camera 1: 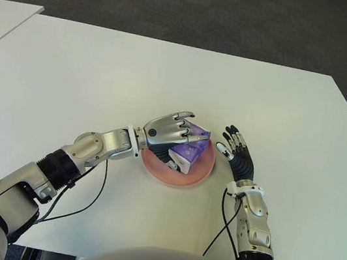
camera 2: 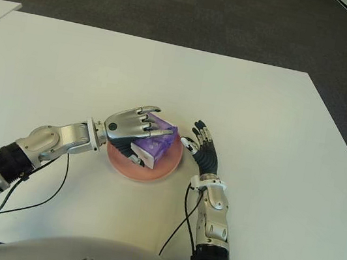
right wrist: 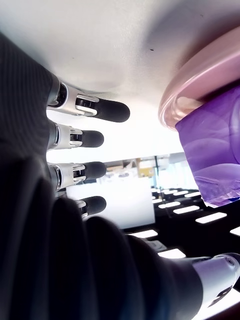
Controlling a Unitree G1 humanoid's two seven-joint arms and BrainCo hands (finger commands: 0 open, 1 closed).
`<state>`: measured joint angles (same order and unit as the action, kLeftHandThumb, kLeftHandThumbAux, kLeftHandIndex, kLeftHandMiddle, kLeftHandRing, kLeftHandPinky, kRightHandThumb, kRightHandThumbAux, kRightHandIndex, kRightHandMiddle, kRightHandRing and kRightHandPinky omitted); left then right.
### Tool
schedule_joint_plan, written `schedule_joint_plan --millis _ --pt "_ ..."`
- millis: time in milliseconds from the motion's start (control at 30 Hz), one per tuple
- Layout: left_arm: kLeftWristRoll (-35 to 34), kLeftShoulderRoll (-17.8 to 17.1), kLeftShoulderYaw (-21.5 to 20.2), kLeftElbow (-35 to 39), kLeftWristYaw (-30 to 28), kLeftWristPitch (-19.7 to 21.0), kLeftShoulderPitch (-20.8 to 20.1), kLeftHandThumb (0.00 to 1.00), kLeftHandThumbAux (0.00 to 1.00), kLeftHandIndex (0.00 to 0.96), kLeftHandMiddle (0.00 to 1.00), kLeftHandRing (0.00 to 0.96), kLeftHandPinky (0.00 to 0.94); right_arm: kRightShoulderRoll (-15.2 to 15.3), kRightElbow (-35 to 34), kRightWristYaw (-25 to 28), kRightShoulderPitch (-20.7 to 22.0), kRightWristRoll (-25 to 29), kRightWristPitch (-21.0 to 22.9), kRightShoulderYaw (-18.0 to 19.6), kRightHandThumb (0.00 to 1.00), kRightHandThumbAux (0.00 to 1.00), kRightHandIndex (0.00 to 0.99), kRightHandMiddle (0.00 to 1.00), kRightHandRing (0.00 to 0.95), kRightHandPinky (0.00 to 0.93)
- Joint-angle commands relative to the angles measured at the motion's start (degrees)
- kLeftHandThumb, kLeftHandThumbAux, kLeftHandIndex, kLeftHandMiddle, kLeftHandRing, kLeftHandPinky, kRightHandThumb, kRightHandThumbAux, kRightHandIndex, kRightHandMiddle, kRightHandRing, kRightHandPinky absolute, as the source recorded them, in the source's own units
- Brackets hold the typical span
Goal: Put the tissue paper into the plate.
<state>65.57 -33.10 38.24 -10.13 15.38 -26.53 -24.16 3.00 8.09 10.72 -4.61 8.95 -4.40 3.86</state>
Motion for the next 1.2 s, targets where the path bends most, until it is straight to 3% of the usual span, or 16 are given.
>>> schedule_joint_plan --millis 33,167,367,467,567,700,900,1033,1200 --pt "0.6 -2.7 0.1 -2.2 -2.4 -0.7 1.8 0.000 0.328 0.000 0.000 0.000 0.000 0.0 2.9 -0.2 -3.0 0.1 2.8 0.2 0.017 0.720 0.006 0.054 0.033 0.038" --pt "-9.8 -5.4 -5.7 0.1 -5.9 -4.1 2.1 0.004 0.357 0.000 0.000 0.000 0.000 -0.1 3.0 -0.2 -3.0 0.1 2.7 0.1 0.016 0.720 0.008 0.058 0.036 0.037" --pt "-29.5 -1.8 -12.9 0.5 -13.7 -3.1 4.0 0.047 0.433 0.000 0.000 0.000 0.000 -0.1 3.3 -0.4 -2.8 0.1 2.9 0.1 0.017 0.720 0.009 0.056 0.034 0.040" --pt "-48.3 0.7 -18.3 3.2 -19.7 -0.2 6.9 0.068 0.473 0.000 0.000 0.000 0.000 0.0 3.4 -0.3 -2.6 0.1 3.1 0.1 0.020 0.717 0.008 0.054 0.033 0.040" --pt "-59.9 3.7 -22.2 3.2 -21.7 1.4 7.9 0.065 0.505 0.000 0.000 0.000 0.000 0.0 3.2 -0.3 -2.6 0.1 3.2 0.0 0.023 0.708 0.007 0.052 0.031 0.039" --pt "-66.5 7.8 -26.7 -1.7 -20.2 0.4 5.7 0.023 0.513 0.000 0.000 0.000 0.000 -0.1 2.7 -0.5 -2.8 -0.1 3.3 -0.3 0.026 0.695 0.005 0.049 0.030 0.036" --pt "-73.0 9.1 -30.7 -1.0 -21.7 2.0 6.7 0.002 0.429 0.000 0.000 0.000 0.000 -0.1 2.4 -0.5 -2.9 -0.3 3.5 -0.5 0.023 0.684 0.003 0.046 0.029 0.036" --pt "-82.8 9.0 -34.9 5.0 -24.7 8.2 9.4 0.000 0.375 0.005 0.000 0.000 0.000 -0.2 2.0 -0.7 -3.1 -0.3 3.8 -0.7 0.023 0.685 0.002 0.045 0.029 0.039" --pt "-87.0 8.6 -37.7 11.6 -24.7 13.7 12.3 0.000 0.335 0.032 0.000 0.000 0.000 -0.3 1.8 -0.8 -3.2 -0.3 4.2 -0.8 0.024 0.689 0.000 0.044 0.030 0.041"
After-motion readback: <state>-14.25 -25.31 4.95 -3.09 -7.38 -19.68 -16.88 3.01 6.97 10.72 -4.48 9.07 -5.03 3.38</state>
